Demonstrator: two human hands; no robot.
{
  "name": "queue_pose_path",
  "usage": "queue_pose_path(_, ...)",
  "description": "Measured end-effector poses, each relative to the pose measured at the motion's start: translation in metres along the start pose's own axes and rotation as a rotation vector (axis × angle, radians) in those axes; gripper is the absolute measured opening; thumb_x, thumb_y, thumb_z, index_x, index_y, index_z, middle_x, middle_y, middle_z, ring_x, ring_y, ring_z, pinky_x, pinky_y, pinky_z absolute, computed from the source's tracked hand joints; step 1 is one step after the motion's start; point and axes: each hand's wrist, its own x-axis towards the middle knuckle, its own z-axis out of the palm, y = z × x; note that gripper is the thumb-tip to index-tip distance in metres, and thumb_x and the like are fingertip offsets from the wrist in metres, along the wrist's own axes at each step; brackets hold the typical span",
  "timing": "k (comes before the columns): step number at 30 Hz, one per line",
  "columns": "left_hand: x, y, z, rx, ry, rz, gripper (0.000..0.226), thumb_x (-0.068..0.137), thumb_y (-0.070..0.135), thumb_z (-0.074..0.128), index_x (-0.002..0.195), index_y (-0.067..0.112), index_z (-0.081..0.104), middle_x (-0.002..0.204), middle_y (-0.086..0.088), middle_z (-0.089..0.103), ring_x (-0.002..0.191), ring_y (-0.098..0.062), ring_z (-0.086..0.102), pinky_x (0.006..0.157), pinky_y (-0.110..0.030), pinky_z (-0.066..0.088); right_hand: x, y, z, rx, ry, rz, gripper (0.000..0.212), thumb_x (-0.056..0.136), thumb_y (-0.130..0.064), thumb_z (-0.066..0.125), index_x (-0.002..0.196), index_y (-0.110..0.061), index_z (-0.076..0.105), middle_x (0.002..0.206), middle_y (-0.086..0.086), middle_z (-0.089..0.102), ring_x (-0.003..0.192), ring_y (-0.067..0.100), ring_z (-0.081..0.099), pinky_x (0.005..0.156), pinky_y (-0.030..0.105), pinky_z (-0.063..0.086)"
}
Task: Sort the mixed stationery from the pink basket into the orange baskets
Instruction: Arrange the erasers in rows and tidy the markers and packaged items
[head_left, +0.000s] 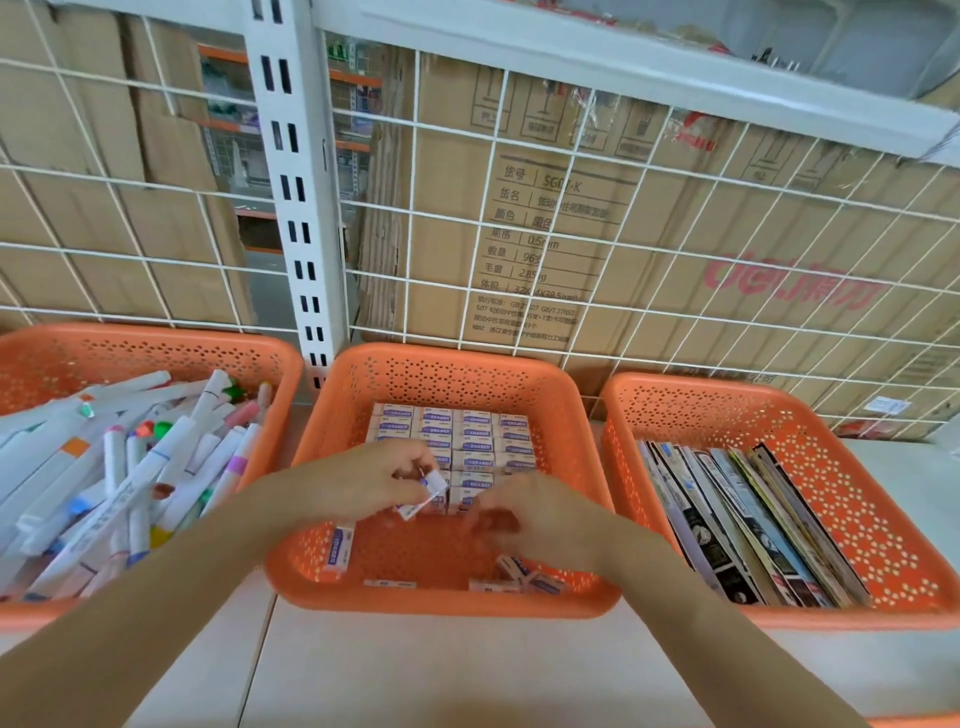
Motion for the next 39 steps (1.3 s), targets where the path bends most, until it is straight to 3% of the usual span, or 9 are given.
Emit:
queue_pose_path(4, -0.004, -0.006, 0.002, -0.016, 0.001, 0.015, 0.011, 0.092, 0.011, 0.055, 0.098, 0.021, 0.054, 0.100, -0.014, 0.067, 0.083, -0.027, 0.057, 0.079, -0.045, 0.047, 0.006, -0.005, 0.009, -0.082, -0.266, 0.080, 0.016, 0.083, -0.020, 0.066, 0.097, -0.017, 0.072, 0.090, 0.002, 0.072, 0.071, 0.005, 0.055, 0.060, 0.015, 0.039)
queue_pose_path(10, -0.002, -0.010, 0.009, -0.030, -0.013, 0.014, 0.012, 0.092, 0.013, 0.056, 0.101, 0.021, 0.054, 0.098, -0.003, 0.066, 0.095, -0.036, 0.059, 0.084, -0.044, 0.047, 0.004, -0.002, 0.011, -0.054, -0.386, 0.181, 0.017, 0.088, -0.029, 0.060, 0.084, -0.015, 0.070, 0.074, 0.012, 0.069, 0.050, 0.016, 0.054, 0.047, 0.024, 0.046)
queue_pose_path(16, -0.004, -0.006, 0.005, -0.097, 0.044, 0.058, 0.025, 0.088, 0.006, 0.060, 0.108, 0.020, 0.063, 0.097, -0.009, 0.066, 0.091, -0.024, 0.063, 0.085, -0.035, 0.050, 0.006, -0.005, -0.003, 0.377, -0.116, 0.227, 0.005, 0.091, -0.019, 0.061, 0.088, -0.018, 0.065, 0.060, -0.018, 0.057, 0.055, -0.002, 0.053, 0.053, 0.011, 0.039)
queue_pose_path(19, -0.006, -0.003, 0.003, -0.246, 0.099, 0.066, 0.027, 0.086, 0.003, 0.062, 0.105, 0.022, 0.063, 0.094, -0.004, 0.065, 0.073, -0.009, 0.064, 0.067, -0.017, 0.051, 0.008, -0.008, -0.008, 0.588, -0.047, 0.255, 0.013, 0.088, -0.014, 0.065, 0.101, -0.014, 0.068, 0.072, -0.004, 0.062, 0.061, 0.006, 0.060, 0.054, 0.016, 0.047)
queue_pose_path(22, -0.007, 0.001, 0.003, -0.327, 0.147, 0.060, 0.022, 0.086, 0.003, 0.062, 0.102, 0.019, 0.062, 0.099, -0.009, 0.065, 0.063, -0.006, 0.063, 0.058, -0.014, 0.049, 0.007, -0.010, -0.010, 0.661, -0.004, 0.289, 0.010, 0.087, -0.011, 0.066, 0.095, -0.018, 0.065, 0.073, 0.002, 0.064, 0.057, 0.004, 0.060, 0.053, 0.017, 0.049)
queue_pose_path(26, -0.010, 0.002, 0.001, -0.347, 0.258, 0.072, 0.020, 0.089, 0.003, 0.059, 0.103, 0.017, 0.062, 0.099, -0.013, 0.067, 0.075, -0.026, 0.065, 0.069, -0.027, 0.055, 0.003, -0.009, -0.014, 0.779, 0.121, 0.350, 0.008, 0.087, -0.007, 0.063, 0.095, -0.009, 0.063, 0.073, 0.006, 0.064, 0.057, 0.008, 0.061, 0.054, 0.018, 0.052)
queue_pose_path(31, -0.009, 0.005, 0.003, -0.487, 0.283, 0.035, 0.033, 0.086, -0.003, 0.060, 0.118, 0.008, 0.056, 0.112, -0.024, 0.060, 0.093, -0.026, 0.064, 0.065, -0.020, 0.055, 0.004, -0.017, -0.016, 1.112, 0.356, 0.448, 0.018, 0.088, -0.003, 0.061, 0.104, 0.003, 0.057, 0.094, 0.022, 0.067, 0.066, 0.019, 0.070, 0.059, 0.022, 0.057)
queue_pose_path(36, -0.010, 0.016, 0.008, -0.486, 0.278, 0.040, 0.034, 0.084, 0.005, 0.066, 0.116, 0.014, 0.059, 0.100, -0.018, 0.066, 0.078, -0.013, 0.060, 0.061, -0.018, 0.050, 0.014, -0.034, -0.009, 1.108, 0.382, 0.421, 0.010, 0.089, -0.005, 0.060, 0.099, -0.004, 0.058, 0.080, 0.011, 0.063, 0.054, 0.011, 0.067, 0.049, 0.020, 0.053)
queue_pose_path(39, -0.010, 0.021, 0.013, -0.507, 0.294, 0.036, 0.029, 0.083, 0.007, 0.068, 0.109, 0.014, 0.060, 0.084, -0.009, 0.065, 0.060, -0.007, 0.055, 0.054, -0.017, 0.045, 0.017, -0.036, -0.006, 1.070, 0.449, 0.373, 0.004, 0.089, -0.004, 0.061, 0.092, -0.006, 0.062, 0.078, 0.014, 0.059, 0.049, 0.008, 0.062, 0.046, 0.020, 0.051)
